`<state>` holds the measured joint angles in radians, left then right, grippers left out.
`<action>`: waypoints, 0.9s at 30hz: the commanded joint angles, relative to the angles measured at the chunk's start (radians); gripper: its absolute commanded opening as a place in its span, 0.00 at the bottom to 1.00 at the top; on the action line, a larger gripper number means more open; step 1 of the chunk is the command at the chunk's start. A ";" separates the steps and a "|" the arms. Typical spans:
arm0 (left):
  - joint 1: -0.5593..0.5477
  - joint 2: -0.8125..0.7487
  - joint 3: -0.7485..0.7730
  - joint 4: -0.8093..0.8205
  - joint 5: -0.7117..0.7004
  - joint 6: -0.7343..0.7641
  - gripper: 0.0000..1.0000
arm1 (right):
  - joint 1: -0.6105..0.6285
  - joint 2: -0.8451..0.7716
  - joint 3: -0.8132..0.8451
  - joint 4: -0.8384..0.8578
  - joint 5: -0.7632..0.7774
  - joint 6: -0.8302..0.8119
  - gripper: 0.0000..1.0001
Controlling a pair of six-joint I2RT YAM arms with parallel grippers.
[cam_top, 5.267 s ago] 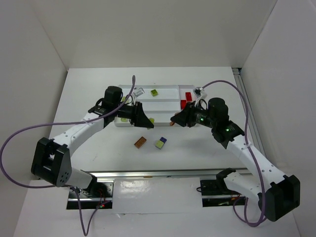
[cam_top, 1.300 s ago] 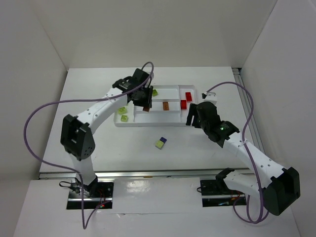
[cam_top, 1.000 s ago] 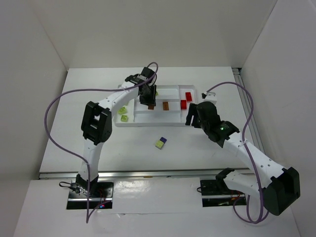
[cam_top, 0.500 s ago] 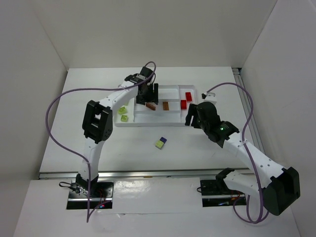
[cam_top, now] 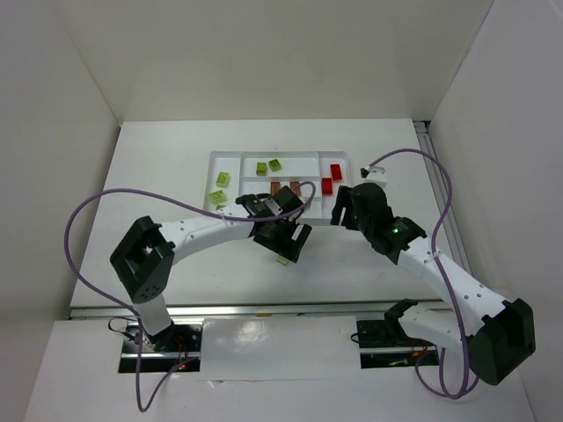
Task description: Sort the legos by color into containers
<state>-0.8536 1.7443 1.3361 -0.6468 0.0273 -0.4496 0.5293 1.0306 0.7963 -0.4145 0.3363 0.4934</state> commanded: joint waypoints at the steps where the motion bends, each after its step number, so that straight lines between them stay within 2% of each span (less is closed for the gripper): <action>1: -0.056 -0.013 -0.017 0.038 -0.024 0.011 0.94 | -0.006 -0.033 0.000 -0.006 0.020 0.008 0.76; 10: -0.079 0.077 -0.045 0.105 -0.079 0.005 0.83 | -0.006 -0.043 0.009 -0.024 0.020 0.008 0.76; 16: -0.079 0.086 -0.063 0.105 -0.158 -0.004 0.82 | -0.006 -0.043 0.018 -0.033 0.029 0.008 0.76; 21: -0.079 0.098 -0.063 0.124 -0.167 0.005 0.82 | -0.006 -0.032 0.018 -0.033 0.020 0.008 0.76; 27: -0.079 0.109 -0.054 0.134 -0.188 0.005 0.70 | -0.006 -0.014 0.018 -0.023 0.010 0.008 0.76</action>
<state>-0.9363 1.8427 1.2804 -0.5377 -0.1375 -0.4484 0.5293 1.0195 0.7959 -0.4355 0.3367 0.4969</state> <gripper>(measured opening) 0.710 0.761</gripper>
